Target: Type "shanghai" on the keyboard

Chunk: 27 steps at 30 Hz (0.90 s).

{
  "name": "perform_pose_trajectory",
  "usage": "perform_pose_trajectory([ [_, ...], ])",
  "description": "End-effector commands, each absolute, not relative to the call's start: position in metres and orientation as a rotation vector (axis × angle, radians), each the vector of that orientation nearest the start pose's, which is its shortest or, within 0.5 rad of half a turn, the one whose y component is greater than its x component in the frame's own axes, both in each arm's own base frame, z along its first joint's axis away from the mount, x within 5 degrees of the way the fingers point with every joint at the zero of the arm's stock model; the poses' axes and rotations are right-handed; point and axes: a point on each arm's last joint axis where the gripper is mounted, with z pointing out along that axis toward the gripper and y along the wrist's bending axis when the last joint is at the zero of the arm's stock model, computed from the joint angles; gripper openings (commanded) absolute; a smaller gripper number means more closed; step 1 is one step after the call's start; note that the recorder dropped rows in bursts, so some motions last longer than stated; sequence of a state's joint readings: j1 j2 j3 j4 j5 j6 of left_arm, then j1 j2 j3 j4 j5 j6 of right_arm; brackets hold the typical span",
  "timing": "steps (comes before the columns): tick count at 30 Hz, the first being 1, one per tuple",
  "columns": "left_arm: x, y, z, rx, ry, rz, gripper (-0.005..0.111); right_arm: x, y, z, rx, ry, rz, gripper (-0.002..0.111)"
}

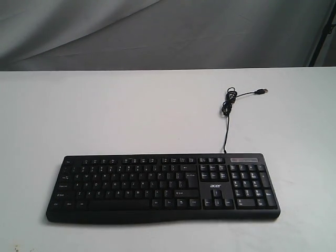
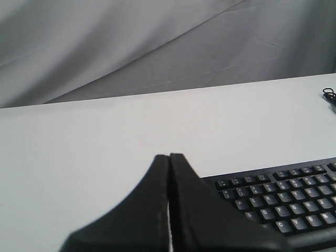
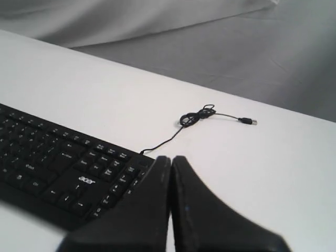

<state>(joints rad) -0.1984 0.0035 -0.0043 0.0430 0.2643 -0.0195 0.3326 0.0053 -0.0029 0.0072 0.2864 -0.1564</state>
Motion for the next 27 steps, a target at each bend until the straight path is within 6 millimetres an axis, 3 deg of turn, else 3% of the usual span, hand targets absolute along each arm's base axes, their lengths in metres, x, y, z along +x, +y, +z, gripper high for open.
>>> perform_pose_trajectory([
  [1,0.0542,-0.0101,0.1897,0.185,1.735,-0.124,0.0,0.0521,0.0148,0.185,-0.41,1.749,0.093,0.0],
  [27,0.0542,-0.0101,0.1897,0.185,1.735,-0.124,0.0,0.0524,0.0125,0.1835,-0.335,1.783,0.111,0.0],
])
